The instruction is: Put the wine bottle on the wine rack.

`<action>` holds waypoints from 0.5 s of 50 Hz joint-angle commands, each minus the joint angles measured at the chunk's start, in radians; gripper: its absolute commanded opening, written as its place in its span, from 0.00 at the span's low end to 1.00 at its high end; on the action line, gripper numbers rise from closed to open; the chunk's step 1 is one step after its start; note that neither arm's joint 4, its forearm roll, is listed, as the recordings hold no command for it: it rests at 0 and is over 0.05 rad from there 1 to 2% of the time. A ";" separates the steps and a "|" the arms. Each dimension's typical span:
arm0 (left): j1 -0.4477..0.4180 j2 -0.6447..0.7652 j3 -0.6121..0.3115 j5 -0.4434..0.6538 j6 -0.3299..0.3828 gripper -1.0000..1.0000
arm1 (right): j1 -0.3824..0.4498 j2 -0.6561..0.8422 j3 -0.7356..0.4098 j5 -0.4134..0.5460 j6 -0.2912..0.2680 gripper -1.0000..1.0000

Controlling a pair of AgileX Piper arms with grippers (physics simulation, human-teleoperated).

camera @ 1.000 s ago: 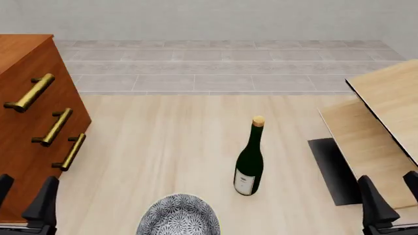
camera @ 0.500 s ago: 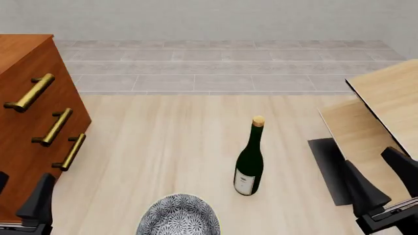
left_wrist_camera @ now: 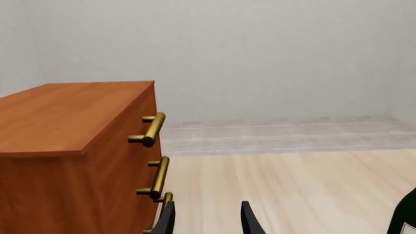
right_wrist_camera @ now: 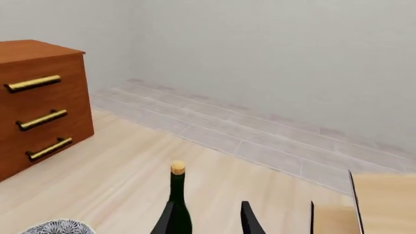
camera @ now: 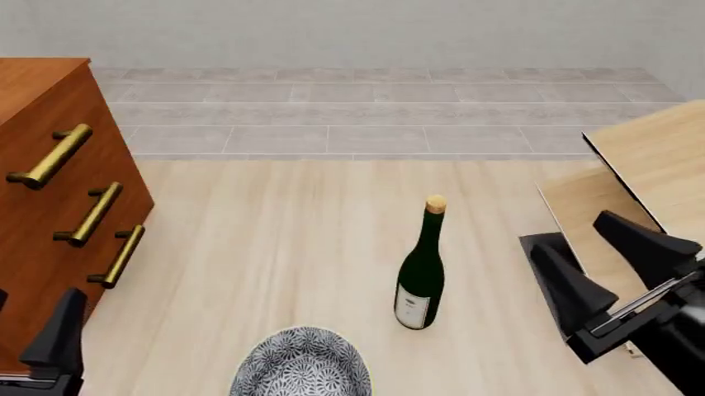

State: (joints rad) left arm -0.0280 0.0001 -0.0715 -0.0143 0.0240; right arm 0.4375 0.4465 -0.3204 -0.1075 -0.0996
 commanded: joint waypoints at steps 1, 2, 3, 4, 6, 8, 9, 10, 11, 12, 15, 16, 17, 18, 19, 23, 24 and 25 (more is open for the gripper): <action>0.005 0.000 -0.012 0.005 0.000 1.00 | 0.036 0.119 -0.027 -0.083 -0.004 1.00; 0.006 0.000 -0.012 0.004 -0.001 1.00 | 0.039 0.133 -0.028 -0.095 -0.009 1.00; 0.008 0.000 -0.014 0.004 0.000 1.00 | 0.042 0.152 -0.029 -0.108 -0.013 1.00; 0.008 0.000 -0.015 0.005 -0.001 1.00 | 0.043 0.165 -0.030 -0.119 -0.015 1.00; 0.010 0.000 -0.015 0.003 -0.003 1.00 | 0.048 0.197 -0.032 -0.145 -0.019 1.00; 0.010 0.000 -0.011 -0.002 -0.004 1.00 | 0.052 0.227 -0.035 -0.166 -0.018 1.00; 0.010 0.000 -0.009 -0.003 -0.005 1.00 | 0.053 0.239 -0.037 -0.174 -0.018 1.00; 0.010 0.000 -0.009 -0.003 -0.005 1.00 | 0.054 0.251 -0.037 -0.185 -0.019 1.00; 0.012 0.000 -0.007 -0.007 -0.004 1.00 | 0.058 0.278 -0.037 -0.203 -0.028 1.00; 0.012 0.000 -0.007 -0.007 -0.004 1.00 | 0.058 0.278 -0.037 -0.204 -0.028 1.00; 0.014 0.000 -0.008 -0.005 -0.004 1.00 | 0.064 0.323 -0.040 -0.239 -0.034 1.00; 0.015 0.000 -0.009 -0.005 -0.005 1.00 | 0.066 0.335 -0.042 -0.248 -0.039 1.00; 0.016 0.000 -0.011 -0.002 -0.006 1.00 | 0.069 0.350 -0.047 -0.256 -0.035 1.00; 0.016 0.000 -0.011 -0.002 -0.006 1.00 | 0.069 0.363 -0.049 -0.264 -0.039 1.00; 0.019 0.000 -0.006 -0.008 -0.007 1.00 | 0.072 0.378 -0.052 -0.274 -0.046 1.00; 0.022 0.000 0.001 -0.014 -0.008 1.00 | 0.081 0.416 -0.063 -0.293 -0.045 1.00; 0.023 0.000 0.003 -0.016 -0.008 1.00 | 0.082 0.426 -0.063 -0.302 -0.049 1.00; 0.025 0.000 0.003 -0.017 -0.007 1.00 | 0.088 0.446 -0.074 -0.307 -0.047 1.00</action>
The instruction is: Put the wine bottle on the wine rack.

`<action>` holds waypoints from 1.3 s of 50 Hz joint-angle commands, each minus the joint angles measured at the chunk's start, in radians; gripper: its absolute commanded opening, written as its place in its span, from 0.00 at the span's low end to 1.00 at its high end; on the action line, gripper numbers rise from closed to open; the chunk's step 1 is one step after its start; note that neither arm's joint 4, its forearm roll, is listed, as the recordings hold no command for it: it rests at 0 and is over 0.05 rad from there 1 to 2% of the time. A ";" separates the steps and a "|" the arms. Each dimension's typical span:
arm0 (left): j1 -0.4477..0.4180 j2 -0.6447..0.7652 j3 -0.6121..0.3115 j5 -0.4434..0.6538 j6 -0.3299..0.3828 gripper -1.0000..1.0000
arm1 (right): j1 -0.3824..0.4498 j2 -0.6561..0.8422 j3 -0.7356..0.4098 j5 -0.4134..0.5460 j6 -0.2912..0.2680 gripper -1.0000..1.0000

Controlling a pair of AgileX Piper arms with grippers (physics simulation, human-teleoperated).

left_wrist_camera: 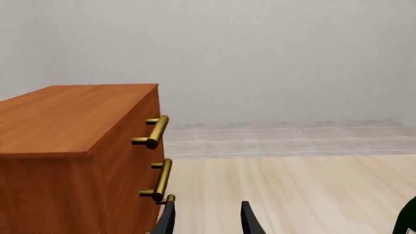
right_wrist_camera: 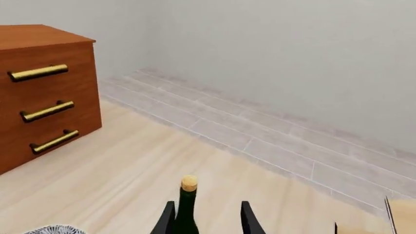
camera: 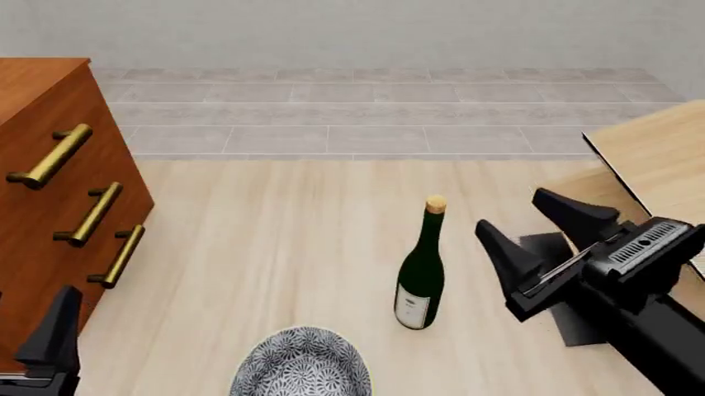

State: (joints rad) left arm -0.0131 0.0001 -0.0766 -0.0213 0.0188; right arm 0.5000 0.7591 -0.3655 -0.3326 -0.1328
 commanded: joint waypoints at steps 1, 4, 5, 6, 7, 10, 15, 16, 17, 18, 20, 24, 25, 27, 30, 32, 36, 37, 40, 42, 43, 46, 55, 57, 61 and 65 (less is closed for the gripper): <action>0.010 0.000 0.008 -0.010 -0.002 1.00 | 0.026 0.134 -0.029 -0.082 -0.013 1.00; 0.012 0.000 0.009 -0.010 -0.003 1.00 | 0.036 0.156 -0.039 -0.091 -0.019 1.00; 0.013 0.000 0.009 -0.011 -0.001 1.00 | 0.039 0.163 -0.041 -0.093 -0.024 1.00; 0.014 0.000 0.010 -0.011 -0.003 1.00 | 0.041 0.170 -0.045 -0.098 -0.026 1.00; 0.014 0.000 0.010 -0.011 -0.003 1.00 | 0.044 0.177 -0.048 -0.101 -0.026 1.00; 0.016 0.000 0.010 -0.011 -0.001 1.00 | 0.051 0.204 -0.055 -0.116 -0.031 1.00; 0.020 0.000 0.013 -0.013 -0.003 1.00 | 0.062 0.235 -0.064 -0.133 -0.032 1.00; 0.020 0.000 0.013 -0.013 -0.003 1.00 | 0.066 0.245 -0.067 -0.138 -0.032 1.00; 0.022 0.000 0.014 -0.015 -0.003 1.00 | 0.068 0.255 -0.068 -0.144 -0.034 1.00; 0.023 0.000 0.017 -0.018 -0.002 1.00 | 0.070 0.265 -0.070 -0.151 -0.032 1.00; 0.025 0.000 0.017 -0.018 -0.004 1.00 | 0.072 0.278 -0.072 -0.159 -0.033 1.00; 0.028 0.000 0.019 -0.020 -0.004 1.00 | 0.073 0.317 -0.073 -0.189 -0.027 1.00; 0.028 0.000 0.019 -0.020 -0.004 1.00 | 0.073 0.317 -0.073 -0.189 -0.027 1.00; 0.030 0.000 0.021 -0.020 -0.005 1.00 | 0.072 0.337 -0.073 -0.203 -0.022 1.00; 0.032 0.000 0.018 -0.016 -0.005 1.00 | 0.069 0.363 -0.075 -0.221 -0.018 1.00; 0.034 0.000 0.019 -0.017 -0.003 1.00 | 0.067 0.375 -0.077 -0.229 -0.017 1.00; 0.036 0.000 0.021 -0.018 -0.002 1.00 | 0.067 0.394 -0.083 -0.238 -0.010 1.00; 0.036 0.000 0.021 -0.018 -0.002 1.00 | 0.067 0.394 -0.083 -0.238 -0.010 1.00; 0.037 0.000 0.025 -0.021 -0.001 1.00 | 0.066 0.419 -0.084 -0.258 -0.006 1.00; 0.038 0.000 0.024 -0.019 -0.002 1.00 | 0.066 0.431 -0.087 -0.264 -0.006 1.00; 0.038 0.000 0.024 -0.018 -0.001 1.00 | 0.066 0.433 -0.089 -0.263 -0.001 1.00; 0.038 0.000 0.020 -0.014 -0.001 1.00 | 0.067 0.446 -0.091 -0.272 -0.001 1.00; 0.042 0.000 0.025 -0.017 0.000 1.00 | 0.071 0.479 -0.095 -0.291 0.007 1.00; 0.041 0.000 0.024 -0.015 0.001 1.00 | 0.071 0.481 -0.095 -0.292 0.008 1.00; 0.040 0.000 0.014 -0.005 0.001 1.00 | 0.062 0.487 -0.095 -0.295 0.019 1.00; 0.040 0.000 0.012 -0.002 0.000 1.00 | 0.057 0.495 -0.094 -0.299 0.028 1.00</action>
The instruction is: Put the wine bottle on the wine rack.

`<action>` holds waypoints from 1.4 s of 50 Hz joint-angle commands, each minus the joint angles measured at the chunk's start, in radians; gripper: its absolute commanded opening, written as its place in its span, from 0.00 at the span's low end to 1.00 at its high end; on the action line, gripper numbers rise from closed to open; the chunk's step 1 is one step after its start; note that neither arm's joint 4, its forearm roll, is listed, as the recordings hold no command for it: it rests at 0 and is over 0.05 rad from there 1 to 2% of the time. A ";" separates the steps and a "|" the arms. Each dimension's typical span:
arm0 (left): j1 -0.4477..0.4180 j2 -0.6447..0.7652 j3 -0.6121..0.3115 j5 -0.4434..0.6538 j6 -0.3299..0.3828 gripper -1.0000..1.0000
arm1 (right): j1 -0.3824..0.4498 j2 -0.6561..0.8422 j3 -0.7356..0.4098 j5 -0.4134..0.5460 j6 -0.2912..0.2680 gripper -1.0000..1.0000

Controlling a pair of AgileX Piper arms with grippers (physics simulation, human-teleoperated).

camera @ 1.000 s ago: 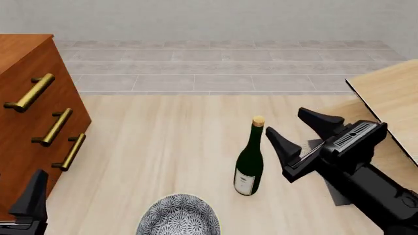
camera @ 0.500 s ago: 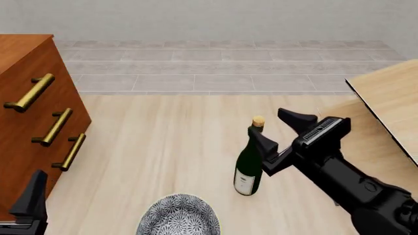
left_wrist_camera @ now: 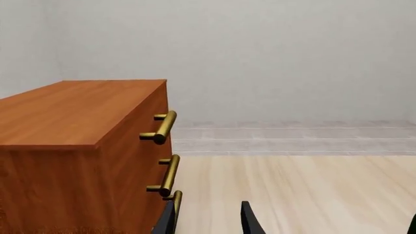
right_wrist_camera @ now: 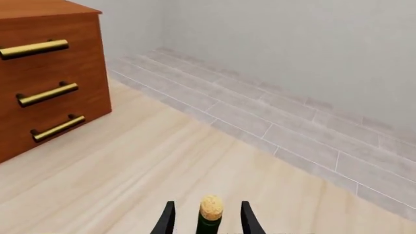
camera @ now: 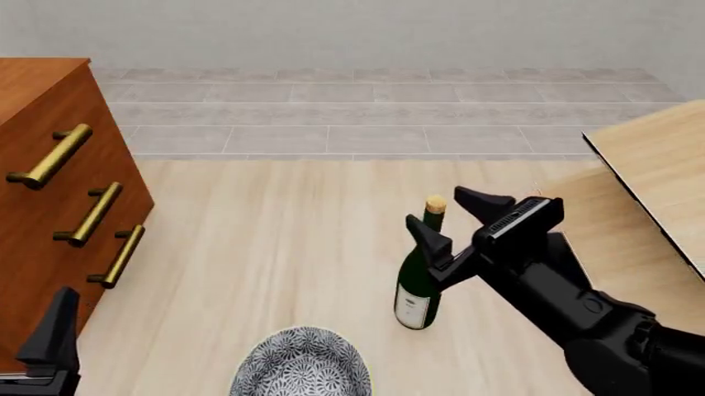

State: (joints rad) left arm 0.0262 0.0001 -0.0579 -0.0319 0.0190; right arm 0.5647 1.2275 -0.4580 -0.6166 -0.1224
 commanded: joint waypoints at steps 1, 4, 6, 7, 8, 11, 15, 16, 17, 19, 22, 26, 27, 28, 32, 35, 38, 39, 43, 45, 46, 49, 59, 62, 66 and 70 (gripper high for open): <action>0.001 0.000 -0.004 0.006 0.001 1.00 | -0.009 0.030 0.000 -0.019 0.017 1.00; 0.002 0.000 0.009 -0.007 0.000 1.00 | -0.010 0.041 0.003 -0.030 0.019 1.00; 0.004 0.000 0.015 -0.012 0.002 1.00 | -0.010 0.046 0.004 -0.034 0.021 1.00; 0.004 0.000 0.012 -0.009 0.000 1.00 | -0.011 0.045 0.004 -0.033 0.023 1.00; 0.005 0.000 0.010 -0.007 0.001 1.00 | -0.011 0.047 0.005 -0.034 0.024 1.00; 0.004 0.000 0.010 -0.006 0.002 1.00 | -0.010 0.051 0.007 -0.039 0.027 1.00; 0.005 0.000 0.011 -0.007 0.002 1.00 | -0.013 0.051 0.006 -0.036 0.029 1.00; 0.005 0.000 0.012 -0.009 0.002 1.00 | -0.012 0.054 0.005 -0.039 0.028 1.00; 0.005 0.000 0.013 -0.009 0.002 1.00 | -0.012 0.056 0.005 -0.040 0.028 1.00; 0.005 0.000 0.013 -0.009 0.001 1.00 | -0.012 0.058 0.005 -0.041 0.031 1.00; 0.006 0.000 0.013 -0.009 0.002 1.00 | -0.010 0.065 0.007 -0.047 0.032 1.00; 0.006 0.000 0.010 -0.006 0.002 1.00 | -0.009 0.074 0.009 -0.054 0.035 1.00; 0.006 0.000 0.012 -0.007 0.002 1.00 | -0.008 0.075 0.009 -0.055 0.036 1.00; 0.008 0.000 0.011 -0.006 0.001 1.00 | -0.007 0.078 0.009 -0.056 0.038 1.00; 0.008 0.000 0.017 -0.013 0.002 1.00 | -0.003 0.072 0.010 -0.053 0.040 0.00; 0.008 0.000 0.021 -0.016 0.000 1.00 | -0.007 0.062 0.008 -0.044 0.041 0.00; 0.009 0.000 0.024 -0.020 -0.001 1.00 | -0.007 0.059 0.009 -0.043 0.042 0.00; 0.009 0.000 0.025 -0.021 -0.001 1.00 | -0.008 0.060 0.010 -0.045 0.043 0.00; 0.010 0.000 0.031 -0.028 -0.002 1.00 | -0.017 0.053 0.011 -0.046 0.058 0.00; 0.011 0.000 0.030 -0.027 -0.003 1.00 | -0.019 0.050 0.013 -0.046 0.063 0.00; 0.011 0.000 0.029 -0.026 -0.003 1.00 | -0.019 0.049 0.013 -0.047 0.063 0.00; 0.011 0.000 0.024 -0.021 -0.002 1.00 | -0.024 0.050 0.009 -0.040 0.055 0.00; 0.008 0.000 0.015 -0.012 -0.003 1.00 | -0.026 0.001 -0.036 0.045 0.046 0.00; 0.007 0.000 0.012 -0.012 -0.004 1.00 | -0.031 -0.029 -0.056 0.083 0.034 0.00; 0.006 0.000 0.012 -0.014 -0.002 1.00 | -0.055 -0.072 -0.067 0.115 0.013 0.00; 0.004 0.000 0.004 -0.007 -0.005 1.00 | -0.075 -0.103 -0.079 0.145 -0.004 0.00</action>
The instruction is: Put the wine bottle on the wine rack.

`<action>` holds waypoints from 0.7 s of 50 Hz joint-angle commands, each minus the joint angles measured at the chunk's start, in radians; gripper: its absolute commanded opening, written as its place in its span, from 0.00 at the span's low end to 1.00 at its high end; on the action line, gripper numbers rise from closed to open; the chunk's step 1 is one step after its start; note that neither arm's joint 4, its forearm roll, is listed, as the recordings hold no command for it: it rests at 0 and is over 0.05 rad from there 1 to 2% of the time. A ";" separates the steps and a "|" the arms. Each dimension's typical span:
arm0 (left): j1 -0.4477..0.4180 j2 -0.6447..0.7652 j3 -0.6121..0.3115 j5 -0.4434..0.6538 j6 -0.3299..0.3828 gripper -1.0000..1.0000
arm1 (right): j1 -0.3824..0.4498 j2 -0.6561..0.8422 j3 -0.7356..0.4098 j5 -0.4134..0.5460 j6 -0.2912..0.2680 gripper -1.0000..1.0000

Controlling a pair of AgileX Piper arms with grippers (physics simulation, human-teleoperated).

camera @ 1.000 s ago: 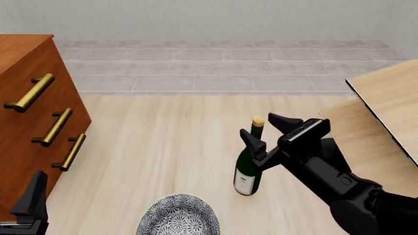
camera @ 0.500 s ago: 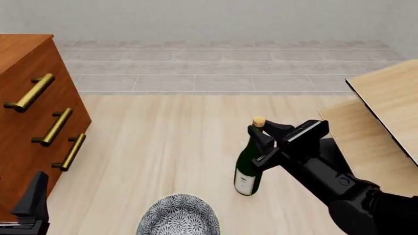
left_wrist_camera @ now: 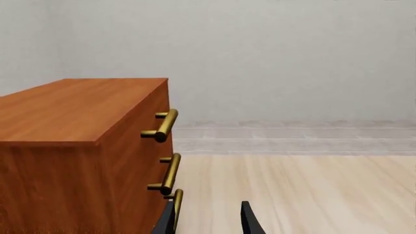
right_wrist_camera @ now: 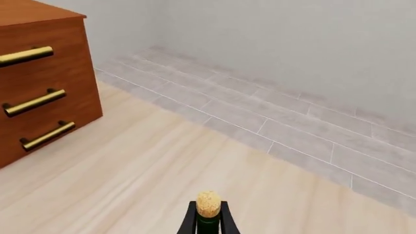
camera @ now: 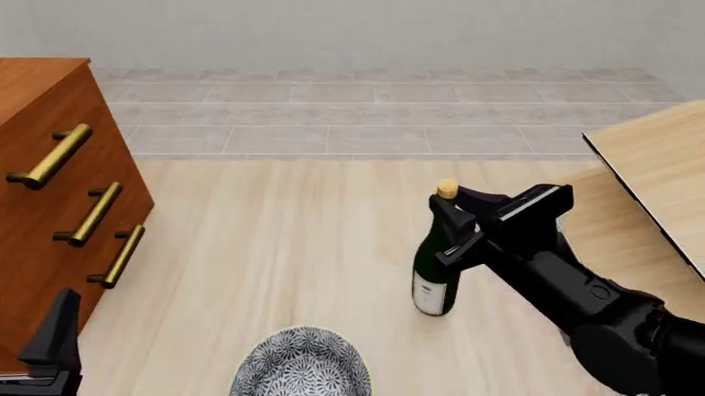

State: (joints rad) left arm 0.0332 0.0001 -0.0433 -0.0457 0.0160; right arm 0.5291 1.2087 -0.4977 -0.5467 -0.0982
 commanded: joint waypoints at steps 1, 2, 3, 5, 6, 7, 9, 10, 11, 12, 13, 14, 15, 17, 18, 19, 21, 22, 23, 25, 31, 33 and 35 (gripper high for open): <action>-0.004 0.000 -0.012 0.007 0.000 1.00 | -0.059 -0.099 -0.034 0.074 -0.038 0.00; -0.004 0.000 -0.011 0.004 0.003 1.00 | -0.053 -0.101 -0.045 0.092 -0.030 0.00; -0.004 0.000 -0.012 0.005 0.002 1.00 | -0.051 -0.108 -0.051 0.103 -0.017 0.00; -0.003 0.000 -0.013 0.005 -0.001 1.00 | -0.050 -0.123 -0.062 0.125 -0.014 0.00; -0.003 0.000 -0.013 0.005 -0.001 1.00 | -0.050 -0.123 -0.062 0.125 -0.014 0.00; -0.002 0.000 -0.013 0.003 -0.002 1.00 | -0.049 -0.141 -0.080 0.154 -0.004 0.00; -0.003 0.000 -0.014 0.004 -0.003 1.00 | -0.059 -0.154 -0.088 0.171 0.025 0.00; -0.003 0.000 -0.016 0.006 -0.003 1.00 | -0.057 -0.155 -0.099 0.185 0.011 0.00; -0.003 0.000 -0.019 0.007 -0.003 1.00 | -0.056 -0.164 -0.113 0.205 0.003 0.00; -0.003 0.000 -0.019 0.007 -0.003 1.00 | -0.059 -0.179 -0.121 0.219 0.010 0.00; -0.003 0.000 -0.020 0.007 -0.004 1.00 | -0.091 -0.197 -0.126 0.234 0.013 0.00; -0.003 0.000 -0.023 0.009 -0.005 1.00 | -0.140 -0.230 -0.130 0.256 0.012 0.00; -0.003 0.000 -0.025 0.011 -0.006 1.00 | -0.168 -0.244 -0.136 0.273 0.005 0.00; -0.003 0.000 -0.026 0.010 -0.008 1.00 | -0.151 -0.264 -0.144 0.281 -0.003 0.00; -0.004 0.000 -0.026 0.009 -0.009 1.00 | -0.135 -0.255 -0.164 0.307 0.004 0.00; -0.004 0.000 -0.026 0.008 -0.010 1.00 | -0.145 -0.255 -0.180 0.330 0.013 0.00; -0.003 0.000 -0.026 0.005 -0.012 1.00 | -0.145 -0.269 -0.210 0.368 0.016 0.00; -0.003 0.000 -0.025 0.006 -0.015 1.00 | -0.151 -0.274 -0.229 0.392 0.024 0.00; -0.003 0.000 -0.025 0.004 -0.014 1.00 | -0.150 -0.272 -0.245 0.411 0.045 0.00; -0.001 0.000 -0.020 0.000 -0.018 1.00 | -0.152 -0.276 -0.278 0.451 0.057 0.00; -0.001 0.000 -0.018 -0.002 -0.023 1.00 | -0.190 -0.277 -0.354 0.545 0.090 0.00; -0.001 0.000 -0.024 0.003 -0.023 1.00 | -0.183 -0.284 -0.375 0.564 0.090 0.00; 0.000 0.000 -0.023 0.001 -0.027 1.00 | -0.184 -0.280 -0.411 0.606 0.123 0.00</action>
State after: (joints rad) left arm 0.0317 0.0001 -0.0640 -0.0437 -0.0017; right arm 0.3735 0.9563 -0.7775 -0.0908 -0.0403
